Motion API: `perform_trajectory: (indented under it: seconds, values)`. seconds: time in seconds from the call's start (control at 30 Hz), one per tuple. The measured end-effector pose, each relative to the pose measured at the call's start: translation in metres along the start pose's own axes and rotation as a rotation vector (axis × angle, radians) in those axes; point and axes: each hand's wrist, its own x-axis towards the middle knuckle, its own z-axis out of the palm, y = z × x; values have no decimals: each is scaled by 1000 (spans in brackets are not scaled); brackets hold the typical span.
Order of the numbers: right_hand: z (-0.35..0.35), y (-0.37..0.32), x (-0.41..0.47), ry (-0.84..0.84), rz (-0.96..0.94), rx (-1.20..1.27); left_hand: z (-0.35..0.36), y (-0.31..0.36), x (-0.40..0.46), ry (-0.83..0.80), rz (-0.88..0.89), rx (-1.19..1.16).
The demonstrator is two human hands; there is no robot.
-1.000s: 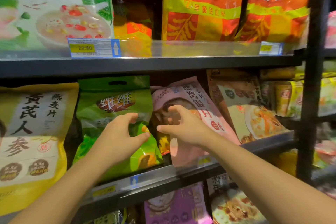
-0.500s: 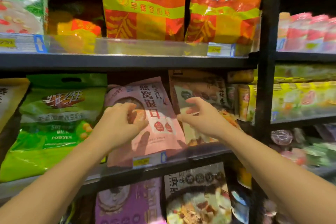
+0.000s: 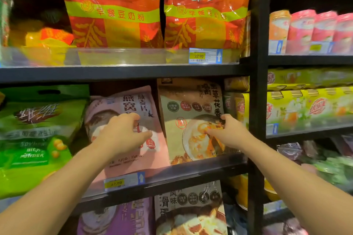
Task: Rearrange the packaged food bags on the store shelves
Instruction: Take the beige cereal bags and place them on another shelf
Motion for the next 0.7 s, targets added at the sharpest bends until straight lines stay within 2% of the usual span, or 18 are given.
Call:
perform_trajectory:
  seconds: [0.23, 0.33, 0.53, 0.7]
  values:
    - [4, -3, 11, -18, 145, -123, 20, 1, 28, -41, 105, 23]
    - [1, -3, 18, -44, 225, -82, 28, 15, 38, -112, 132, 50]
    - [-2, 3, 32, -110, 340, 125, 35, 33, 55, -274, 72, 121]
    - [0, 3, 43, -161, 310, 105, 42, 48, 59, -308, 5, 106]
